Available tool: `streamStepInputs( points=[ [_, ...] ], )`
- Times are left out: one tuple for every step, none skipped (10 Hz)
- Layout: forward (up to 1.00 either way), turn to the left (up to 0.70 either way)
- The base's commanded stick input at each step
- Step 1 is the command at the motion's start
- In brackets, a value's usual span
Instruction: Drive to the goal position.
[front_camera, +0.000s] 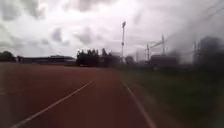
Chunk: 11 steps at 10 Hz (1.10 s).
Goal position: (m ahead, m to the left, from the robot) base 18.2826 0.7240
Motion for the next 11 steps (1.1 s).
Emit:
streamStepInputs(
  points=[
    [0.85, 0.0],
    [0.85, 0.0],
    [0.85, 0.0],
    [0.85, 0.0],
    [0.85, 0.0],
    [0.85, 0.0],
    [0.85, 0.0],
    [0.85, 0.0],
    [0.85, 0.0],
    [0.85, -0.08],
    [0.85, -0.21]
  ],
)
